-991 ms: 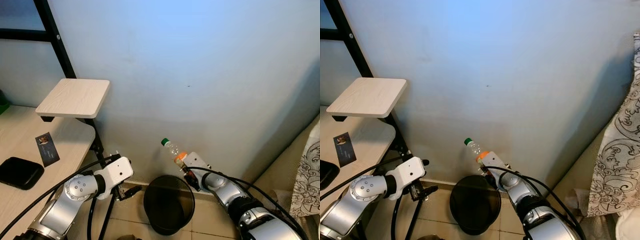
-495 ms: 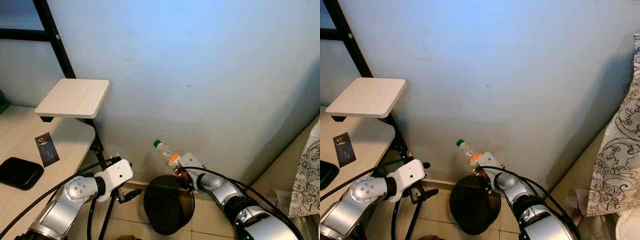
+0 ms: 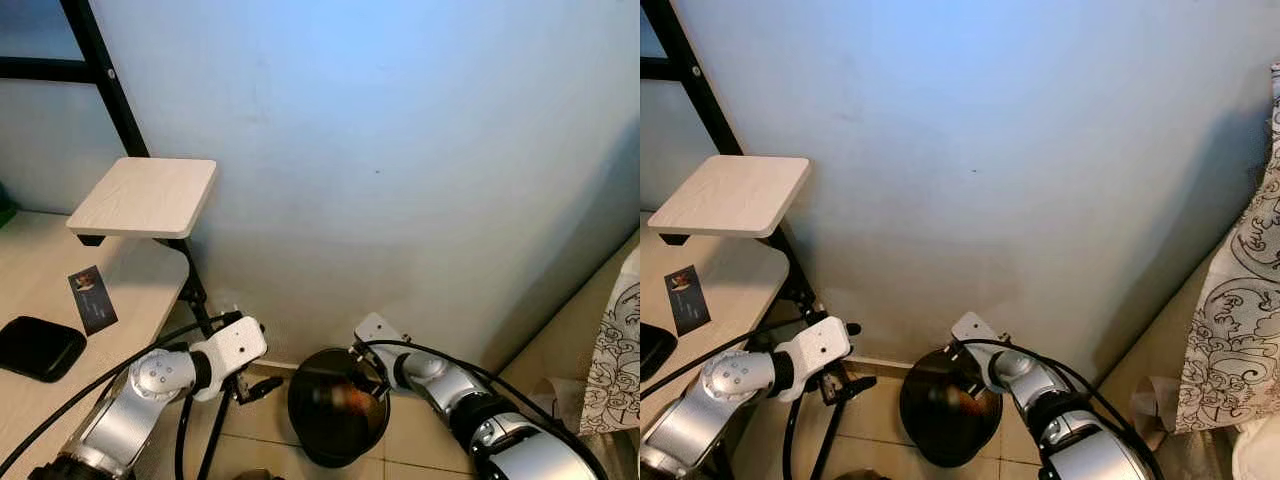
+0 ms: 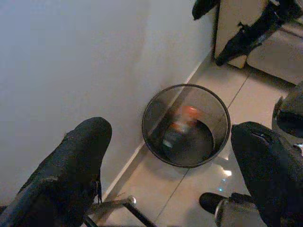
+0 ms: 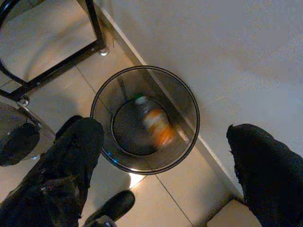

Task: Clean up the room

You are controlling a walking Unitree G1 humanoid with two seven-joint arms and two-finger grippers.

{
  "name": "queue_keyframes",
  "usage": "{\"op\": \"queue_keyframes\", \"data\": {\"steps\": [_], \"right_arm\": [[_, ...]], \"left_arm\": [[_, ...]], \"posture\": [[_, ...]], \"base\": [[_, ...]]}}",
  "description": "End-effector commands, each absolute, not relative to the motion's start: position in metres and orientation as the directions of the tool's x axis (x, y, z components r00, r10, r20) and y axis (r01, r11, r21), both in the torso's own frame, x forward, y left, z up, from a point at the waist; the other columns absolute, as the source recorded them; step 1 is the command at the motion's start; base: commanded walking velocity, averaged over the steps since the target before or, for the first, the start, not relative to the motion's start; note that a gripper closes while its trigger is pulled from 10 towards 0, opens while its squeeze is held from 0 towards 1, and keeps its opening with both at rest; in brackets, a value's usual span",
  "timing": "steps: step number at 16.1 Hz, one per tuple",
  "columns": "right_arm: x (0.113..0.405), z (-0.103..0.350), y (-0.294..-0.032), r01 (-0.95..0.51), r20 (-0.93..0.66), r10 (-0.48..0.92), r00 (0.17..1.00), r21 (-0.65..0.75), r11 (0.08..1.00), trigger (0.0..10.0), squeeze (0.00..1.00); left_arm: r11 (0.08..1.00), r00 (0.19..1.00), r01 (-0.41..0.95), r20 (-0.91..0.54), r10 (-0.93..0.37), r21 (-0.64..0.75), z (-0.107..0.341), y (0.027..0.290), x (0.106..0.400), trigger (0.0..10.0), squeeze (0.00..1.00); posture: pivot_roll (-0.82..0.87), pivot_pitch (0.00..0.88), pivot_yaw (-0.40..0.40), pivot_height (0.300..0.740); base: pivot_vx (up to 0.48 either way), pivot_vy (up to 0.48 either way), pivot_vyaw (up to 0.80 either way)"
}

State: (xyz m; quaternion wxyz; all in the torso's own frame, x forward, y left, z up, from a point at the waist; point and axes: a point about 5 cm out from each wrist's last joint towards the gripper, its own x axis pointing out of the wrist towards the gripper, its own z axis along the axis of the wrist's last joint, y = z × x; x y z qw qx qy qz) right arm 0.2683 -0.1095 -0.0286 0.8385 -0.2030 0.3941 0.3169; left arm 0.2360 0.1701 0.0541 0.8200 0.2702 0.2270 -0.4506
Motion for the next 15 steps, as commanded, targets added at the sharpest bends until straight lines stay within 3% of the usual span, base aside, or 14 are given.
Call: {"op": "queue_keyframes", "data": {"steps": [1, 3, 4, 5, 6, 7, 9, 12, 13, 14, 15], "right_arm": [[0.271, -0.026, -0.113, -0.685, -0.772, 0.377, 0.512, -0.102, 0.721, 10.0, 1.00], [0.290, -0.005, -0.131, -0.532, -0.621, 0.343, 0.704, -0.142, 0.835, 10.0, 1.00], [0.293, 0.000, -0.136, -0.488, -0.587, 0.325, 0.742, -0.140, 0.862, 10.0, 1.00], [0.296, 0.020, -0.159, -0.298, -0.462, 0.220, 0.859, -0.104, 0.949, 10.0, 1.00], [0.296, 0.020, -0.159, -0.298, -0.462, 0.220, 0.859, -0.104, 0.949, 10.0, 1.00], [0.290, 0.035, -0.177, -0.177, -0.378, 0.119, 0.918, -0.122, 0.977, 10.0, 1.00], [0.271, 0.053, -0.191, -0.016, -0.290, -0.013, 0.957, -0.095, 0.995, 10.0, 1.00], [0.249, 0.061, -0.187, 0.031, -0.266, -0.057, 0.962, -0.099, 0.995, 10.0, 1.00], [0.240, 0.064, -0.180, 0.023, -0.271, -0.051, 0.961, -0.104, 0.994, 10.0, 0.89], [0.234, 0.069, -0.174, 0.015, -0.266, -0.042, 0.963, -0.102, 0.995, 10.0, 0.00], [0.229, 0.074, -0.172, 0.024, -0.263, -0.050, 0.963, -0.099, 0.995, 10.0, 0.00]], "left_arm": [[0.453, 0.504, 0.855, -0.603, -0.618, 0.251, 0.058, 0.169, 0.239, 10.0, 0.00], [0.546, 0.588, 0.797, -0.535, -0.606, 0.257, 0.063, 0.165, 0.243, 10.0, 0.00], [0.581, 0.619, 0.773, -0.506, -0.600, 0.256, 0.066, 0.164, 0.245, 10.0, 0.00], [0.734, 0.741, 0.645, -0.406, -0.535, 0.212, 0.074, 0.161, 0.253, 10.0, 0.00], [0.734, 0.741, 0.645, -0.406, -0.535, 0.212, 0.074, 0.161, 0.253, 10.0, 0.00], [0.829, 0.816, 0.535, -0.354, -0.457, 0.164, 0.077, 0.161, 0.256, 10.0, 0.00], [0.893, 0.879, 0.427, -0.296, -0.373, 0.142, 0.079, 0.158, 0.251, 10.0, 0.00], [0.933, 0.918, 0.332, -0.277, -0.285, 0.141, 0.079, 0.155, 0.243, 10.0, 0.00], [0.952, 0.938, 0.270, -0.261, -0.227, 0.143, 0.083, 0.157, 0.239, 10.0, 0.00], [0.961, 0.949, 0.247, -0.233, -0.213, 0.127, 0.088, 0.158, 0.234, 10.0, 0.00], [0.965, 0.951, 0.235, -0.233, -0.204, 0.113, 0.090, 0.161, 0.230, 10.0, 0.00]], "posture": [[0.03, 0.000, 0.042, 0.740], [0.04, 0.000, 0.036, 0.740], [0.04, 0.000, 0.035, 0.740], [0.03, 0.000, 0.036, 0.740], [0.03, 0.000, 0.036, 0.740], [0.01, 0.000, 0.037, 0.740], [-0.01, 0.000, 0.041, 0.740], [-0.02, 0.000, 0.030, 0.740], [-0.02, 0.000, 0.017, 0.740], [-0.01, 0.000, 0.009, 0.740], [0.01, 0.000, -0.003, 0.740]], "base": [[0.000, 0.000, 0.00], [0.000, 0.000, 0.00], [0.000, 0.000, 0.00], [0.000, 0.000, -0.77], [0.000, 0.000, -0.77], [0.000, 0.000, -0.74], [0.000, 0.000, -0.74], [0.000, 0.000, -0.74], [0.000, 0.000, -0.75], [0.000, 0.000, -0.76], [0.000, 0.000, -0.76]]}}
